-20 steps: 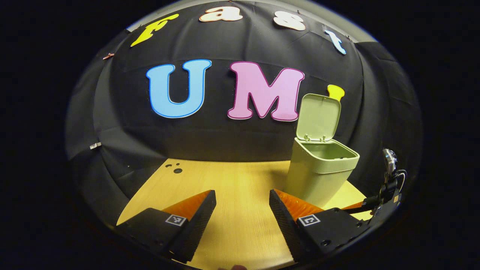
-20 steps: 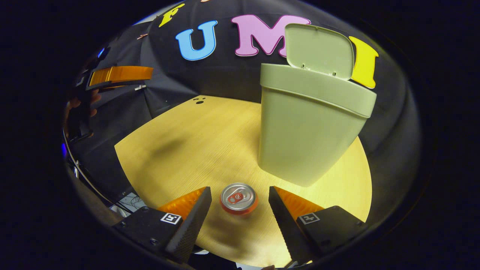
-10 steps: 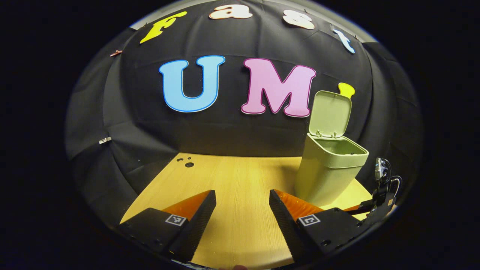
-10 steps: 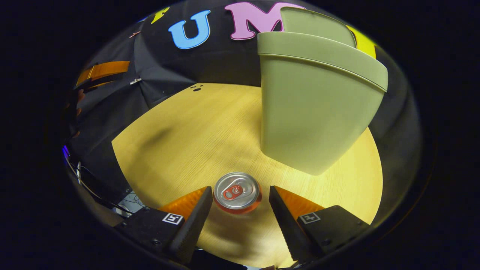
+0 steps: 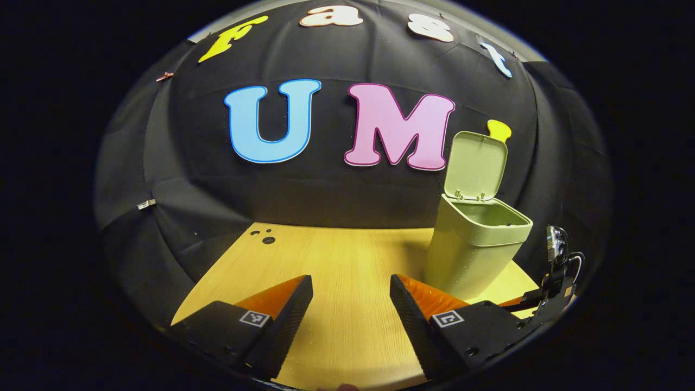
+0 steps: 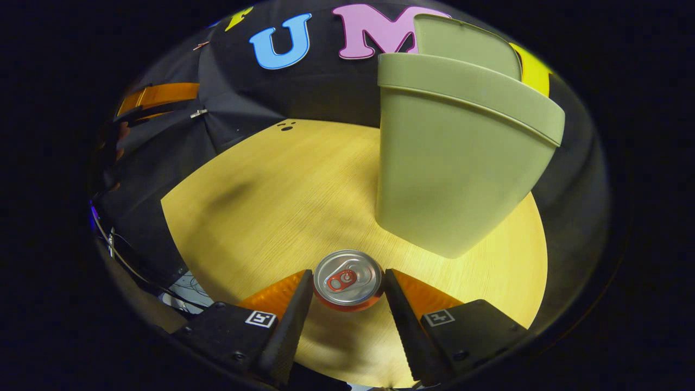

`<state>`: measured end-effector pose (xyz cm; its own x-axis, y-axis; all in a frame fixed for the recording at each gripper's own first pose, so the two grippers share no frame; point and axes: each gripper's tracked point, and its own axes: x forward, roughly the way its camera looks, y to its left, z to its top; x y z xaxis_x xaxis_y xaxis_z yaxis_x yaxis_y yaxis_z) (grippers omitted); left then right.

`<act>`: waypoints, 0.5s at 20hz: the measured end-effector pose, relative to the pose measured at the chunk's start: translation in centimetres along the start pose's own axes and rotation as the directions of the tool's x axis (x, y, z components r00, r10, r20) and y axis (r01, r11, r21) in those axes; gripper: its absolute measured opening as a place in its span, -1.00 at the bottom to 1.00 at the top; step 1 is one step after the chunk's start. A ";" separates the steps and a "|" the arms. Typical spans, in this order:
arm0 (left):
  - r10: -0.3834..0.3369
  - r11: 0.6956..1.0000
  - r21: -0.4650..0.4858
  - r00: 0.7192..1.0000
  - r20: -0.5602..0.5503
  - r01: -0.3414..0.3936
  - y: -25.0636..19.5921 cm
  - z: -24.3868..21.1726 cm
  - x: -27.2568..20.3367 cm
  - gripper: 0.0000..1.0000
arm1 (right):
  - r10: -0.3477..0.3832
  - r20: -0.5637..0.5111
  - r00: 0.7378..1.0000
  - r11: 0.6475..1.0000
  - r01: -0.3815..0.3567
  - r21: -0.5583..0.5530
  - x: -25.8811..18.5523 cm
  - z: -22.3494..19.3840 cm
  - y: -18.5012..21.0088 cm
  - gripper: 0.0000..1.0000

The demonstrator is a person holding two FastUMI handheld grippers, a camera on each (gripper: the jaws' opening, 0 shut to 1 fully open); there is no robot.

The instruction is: Press the lid of the desktop garbage bin to open it, pick up the crumpled paper on the desktop and throw it into the bin, then pick up the pop can on the desktop and drop it into the bin, and finally close the garbage bin lid.

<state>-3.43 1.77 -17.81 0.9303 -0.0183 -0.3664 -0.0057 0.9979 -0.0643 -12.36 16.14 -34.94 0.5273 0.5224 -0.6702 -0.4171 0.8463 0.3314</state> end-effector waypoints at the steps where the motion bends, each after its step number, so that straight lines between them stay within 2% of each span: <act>1: -0.005 1.000 0.000 1.000 0.000 0.005 -0.2 0.1 0.1 0.86 | 0.002 0.013 1.000 1.000 -0.002 0.006 -0.4 0.5 0.0 0.65; 10: -0.036 0.999 0.001 0.999 -0.003 0.036 -1.3 0.0 0.7 0.86 | 0.014 0.179 0.984 0.998 -0.025 0.062 -5.0 8.0 0.3 0.65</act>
<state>-2.75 0.50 -17.97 0.9289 -0.0546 -0.3663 0.0283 0.9967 -0.0766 -9.19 14.63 -26.16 0.6455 0.5442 -0.5359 -0.3837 0.8377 0.3886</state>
